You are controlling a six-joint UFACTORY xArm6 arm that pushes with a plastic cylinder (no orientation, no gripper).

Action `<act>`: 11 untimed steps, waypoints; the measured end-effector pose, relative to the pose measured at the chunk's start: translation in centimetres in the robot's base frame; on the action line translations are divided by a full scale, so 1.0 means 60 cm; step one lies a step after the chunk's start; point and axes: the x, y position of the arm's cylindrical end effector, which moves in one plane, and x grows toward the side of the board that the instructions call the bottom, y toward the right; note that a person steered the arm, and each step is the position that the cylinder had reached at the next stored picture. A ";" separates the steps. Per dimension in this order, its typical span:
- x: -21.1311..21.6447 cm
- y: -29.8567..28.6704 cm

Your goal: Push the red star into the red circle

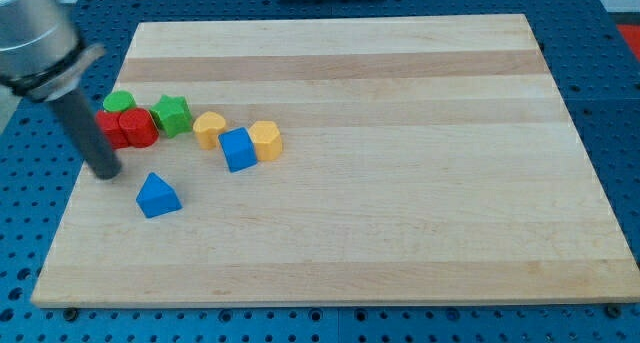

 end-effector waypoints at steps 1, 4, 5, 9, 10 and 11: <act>0.002 -0.038; -0.024 -0.038; -0.049 -0.037; -0.180 -0.037; -0.161 -0.005; -0.135 0.051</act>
